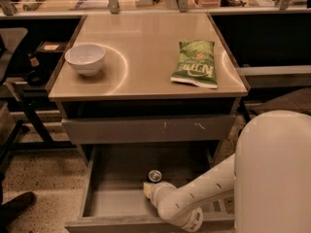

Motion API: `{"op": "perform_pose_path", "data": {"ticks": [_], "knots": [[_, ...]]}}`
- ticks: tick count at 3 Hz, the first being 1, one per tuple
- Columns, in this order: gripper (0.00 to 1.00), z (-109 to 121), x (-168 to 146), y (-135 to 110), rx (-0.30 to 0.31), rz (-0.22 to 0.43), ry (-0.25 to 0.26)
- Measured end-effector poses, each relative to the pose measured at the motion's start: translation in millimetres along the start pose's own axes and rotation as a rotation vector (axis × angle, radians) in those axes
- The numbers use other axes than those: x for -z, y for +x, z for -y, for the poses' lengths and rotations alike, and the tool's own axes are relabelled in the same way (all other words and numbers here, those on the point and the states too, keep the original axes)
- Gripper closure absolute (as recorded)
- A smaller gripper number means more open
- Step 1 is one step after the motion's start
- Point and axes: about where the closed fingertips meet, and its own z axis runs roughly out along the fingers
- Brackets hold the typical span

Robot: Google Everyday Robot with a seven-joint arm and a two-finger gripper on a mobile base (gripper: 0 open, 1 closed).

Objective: Place pepsi can into middle drawer

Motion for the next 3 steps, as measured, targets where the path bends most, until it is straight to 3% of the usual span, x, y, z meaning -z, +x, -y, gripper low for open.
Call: {"op": "perform_pose_path", "data": {"ticks": [1, 2, 3], "knots": [[0.12, 0.0, 0.0, 0.0, 0.0, 0.0, 0.0], [0.0, 0.0, 0.0, 0.0, 0.0, 0.0, 0.0], [0.0, 0.0, 0.0, 0.0, 0.0, 0.0, 0.0]]}}
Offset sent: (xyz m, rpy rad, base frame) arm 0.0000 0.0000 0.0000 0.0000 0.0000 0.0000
